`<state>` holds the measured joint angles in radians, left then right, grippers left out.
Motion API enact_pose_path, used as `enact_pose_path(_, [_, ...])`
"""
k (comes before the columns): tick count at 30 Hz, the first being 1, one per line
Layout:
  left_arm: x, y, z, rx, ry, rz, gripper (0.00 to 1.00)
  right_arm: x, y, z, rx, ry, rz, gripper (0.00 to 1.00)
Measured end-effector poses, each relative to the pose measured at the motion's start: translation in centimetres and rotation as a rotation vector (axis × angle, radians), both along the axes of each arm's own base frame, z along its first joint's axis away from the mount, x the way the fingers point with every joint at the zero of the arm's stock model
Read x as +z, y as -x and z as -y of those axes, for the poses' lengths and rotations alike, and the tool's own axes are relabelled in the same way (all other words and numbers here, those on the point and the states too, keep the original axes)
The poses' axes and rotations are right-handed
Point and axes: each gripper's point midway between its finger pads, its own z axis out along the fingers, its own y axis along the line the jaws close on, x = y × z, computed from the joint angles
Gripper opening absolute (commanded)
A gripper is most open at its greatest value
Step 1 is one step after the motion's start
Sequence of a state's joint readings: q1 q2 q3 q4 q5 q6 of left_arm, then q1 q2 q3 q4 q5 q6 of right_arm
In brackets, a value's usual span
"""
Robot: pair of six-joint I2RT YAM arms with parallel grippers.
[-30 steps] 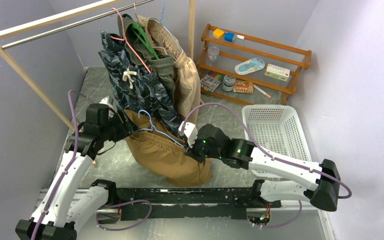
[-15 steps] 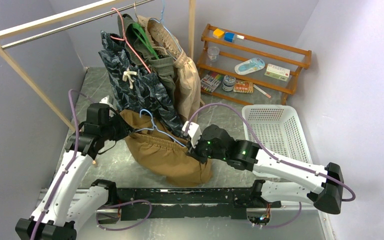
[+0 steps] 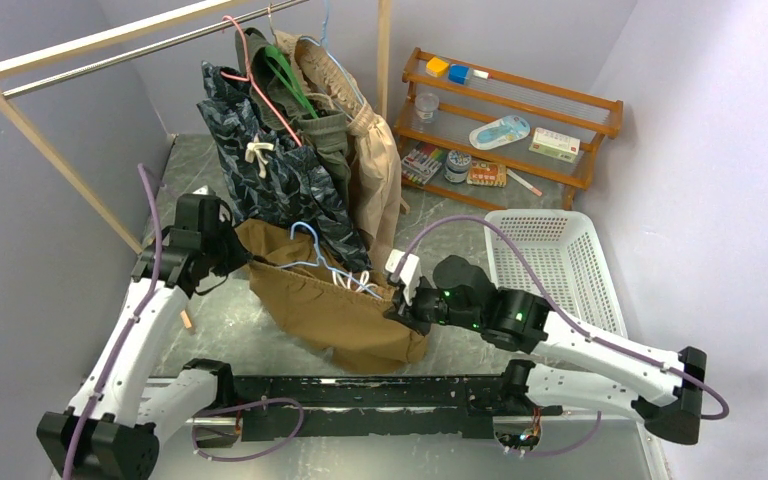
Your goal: Remove the shorts from the hanger
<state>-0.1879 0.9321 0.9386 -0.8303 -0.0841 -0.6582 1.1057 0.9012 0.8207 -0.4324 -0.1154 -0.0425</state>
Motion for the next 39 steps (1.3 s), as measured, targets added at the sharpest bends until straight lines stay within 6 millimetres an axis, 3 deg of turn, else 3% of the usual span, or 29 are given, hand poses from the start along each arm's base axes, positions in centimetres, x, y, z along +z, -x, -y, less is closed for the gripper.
enact_pose_path(7, [-0.8, -0.3, -1.7, 0.045, 0.107, -0.052, 0.07, 0.3, 0.2, 1.2, -0.019, -0.045, 0.034, 0.00])
enact_pose_path(10, [-1.2, 0.0, -1.2, 0.022, 0.152, -0.074, 0.07, 1.0, 0.5, 1.9, -0.020, -0.087, 0.055, 0.00])
enact_pose_path(15, [-2.0, 0.5, -0.9, 0.001, 0.181, -0.093, 0.07, 0.5, 0.8, 2.9, -0.029, -0.089, 0.060, 0.00])
enact_pose_path(19, [-2.6, -0.4, -4.2, 0.103, 0.074, -0.062, 0.07, 0.7, 0.5, 3.5, -0.055, -0.084, 0.073, 0.00])
enact_pose_path(25, [-2.5, -0.4, -4.7, 0.119, 0.056, -0.025, 0.07, 0.7, -0.9, 3.9, -0.132, -0.070, 0.103, 0.00])
enact_pose_path(27, [-2.3, -0.2, -4.1, 0.097, 0.081, -0.011, 0.16, 0.8, -1.1, 3.5, -0.138, -0.079, 0.107, 0.00])
enact_pose_path(30, [-1.3, 0.0, -2.6, 0.049, 0.149, 0.043, 0.44, 0.4, -1.7, 2.6, -0.149, -0.073, 0.099, 0.00])
enact_pose_path(32, [-0.5, 0.4, -1.6, 0.020, 0.193, 0.084, 0.56, -0.6, -2.3, 1.9, -0.165, -0.044, 0.086, 0.00])
enact_pose_path(36, [1.5, 1.7, 0.1, -0.032, 0.274, 0.172, 0.61, -3.2, -3.3, 0.3, -0.180, 0.043, 0.040, 0.00])
enact_pose_path(39, [2.7, 2.7, 1.5, -0.086, 0.340, 0.227, 0.63, -3.9, -3.7, -0.9, -0.181, 0.064, 0.020, 0.00])
